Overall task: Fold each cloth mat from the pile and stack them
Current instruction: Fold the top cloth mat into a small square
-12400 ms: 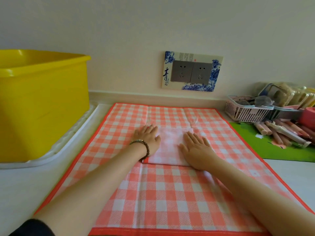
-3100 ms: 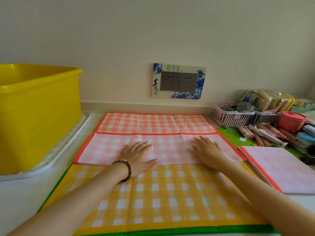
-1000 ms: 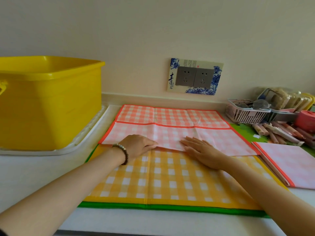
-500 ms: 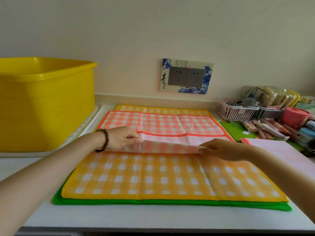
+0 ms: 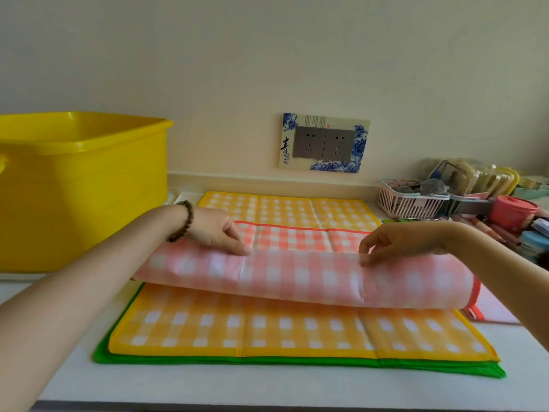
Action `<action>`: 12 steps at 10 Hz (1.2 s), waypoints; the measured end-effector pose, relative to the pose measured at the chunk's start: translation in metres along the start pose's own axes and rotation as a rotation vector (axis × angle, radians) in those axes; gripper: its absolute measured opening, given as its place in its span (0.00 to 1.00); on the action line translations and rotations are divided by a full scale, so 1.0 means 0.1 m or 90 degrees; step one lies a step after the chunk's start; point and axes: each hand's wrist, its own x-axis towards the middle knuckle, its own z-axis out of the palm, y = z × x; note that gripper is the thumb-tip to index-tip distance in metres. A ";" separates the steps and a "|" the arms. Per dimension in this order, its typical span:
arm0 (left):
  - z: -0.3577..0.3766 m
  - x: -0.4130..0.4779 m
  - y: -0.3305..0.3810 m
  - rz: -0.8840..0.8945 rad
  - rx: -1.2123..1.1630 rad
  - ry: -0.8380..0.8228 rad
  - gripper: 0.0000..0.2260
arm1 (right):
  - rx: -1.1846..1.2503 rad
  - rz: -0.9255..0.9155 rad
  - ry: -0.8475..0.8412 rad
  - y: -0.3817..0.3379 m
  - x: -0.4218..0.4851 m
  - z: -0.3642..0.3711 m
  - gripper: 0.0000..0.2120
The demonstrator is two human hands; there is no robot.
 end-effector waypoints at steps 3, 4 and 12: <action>0.20 -0.15 0.61 0.105 0.029 0.075 0.12 | -0.083 0.014 0.190 0.21 0.51 -0.07 0.06; 0.38 -0.09 0.55 0.092 0.029 0.019 0.15 | -0.035 0.002 0.226 0.31 0.62 -0.03 0.06; 0.90 0.48 0.25 -0.054 0.183 -0.030 0.25 | -0.021 0.134 0.511 0.68 1.61 0.00 0.04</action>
